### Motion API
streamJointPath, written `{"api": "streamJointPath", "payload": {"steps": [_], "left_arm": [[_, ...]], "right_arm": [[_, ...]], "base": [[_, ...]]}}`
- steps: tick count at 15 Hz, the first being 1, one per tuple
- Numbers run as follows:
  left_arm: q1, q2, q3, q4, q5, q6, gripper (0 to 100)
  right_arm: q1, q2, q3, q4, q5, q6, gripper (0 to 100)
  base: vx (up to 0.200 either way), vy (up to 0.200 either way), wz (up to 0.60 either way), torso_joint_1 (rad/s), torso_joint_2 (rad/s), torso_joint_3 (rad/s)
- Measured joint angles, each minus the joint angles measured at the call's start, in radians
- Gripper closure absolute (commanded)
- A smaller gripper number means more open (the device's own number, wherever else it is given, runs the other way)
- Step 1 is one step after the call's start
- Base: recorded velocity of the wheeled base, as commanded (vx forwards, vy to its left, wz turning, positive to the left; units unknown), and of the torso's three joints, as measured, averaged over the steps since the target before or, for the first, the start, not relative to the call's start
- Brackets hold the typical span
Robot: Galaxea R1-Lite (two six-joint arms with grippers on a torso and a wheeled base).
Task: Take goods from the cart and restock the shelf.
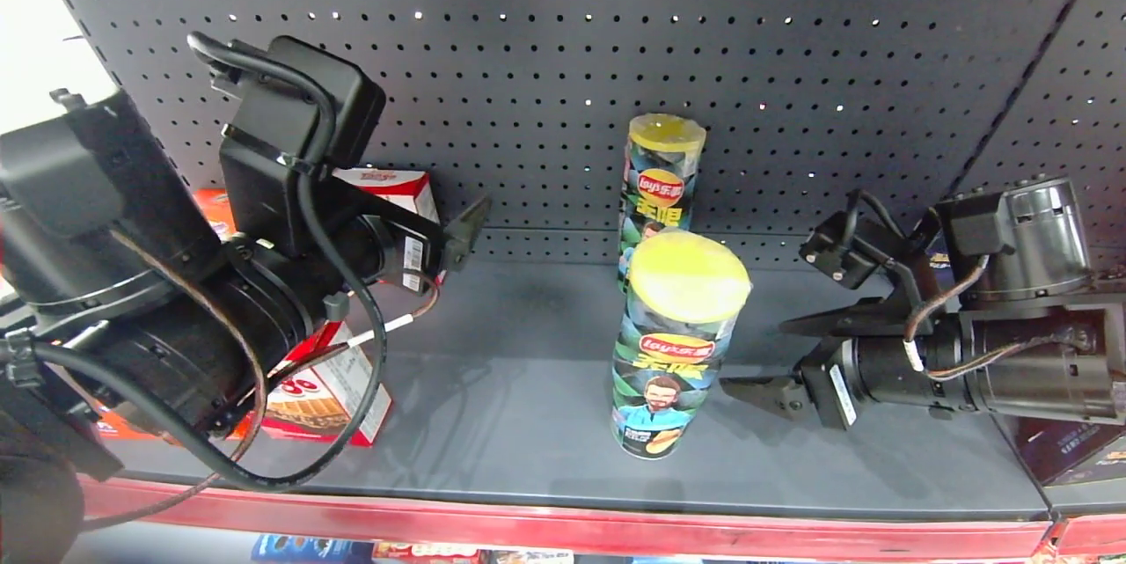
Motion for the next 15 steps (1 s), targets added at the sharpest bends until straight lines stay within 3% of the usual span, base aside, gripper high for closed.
{"api": "streamJointPath", "payload": {"steps": [3,7,15], "left_arm": [[-0.069,0.004,0.000,0.080,-0.005,0.004,0],[-0.094,0.049,0.006,0.089,-0.004,0.067,0],[-0.116,0.161,0.005,0.087,0.000,0.073,0]], "right_arm": [[-0.039,-0.032,0.039,-0.009,0.003,0.000,0],[-0.084,-0.096,0.111,-0.013,0.008,0.000,0],[-0.177,-0.141,0.117,-0.014,0.013,0.003,0]], "base": [[0.000,0.000,0.00,0.000,0.00,0.000],[0.000,0.000,0.00,0.000,0.00,0.000],[0.000,0.000,0.00,0.000,0.00,0.000]]}}
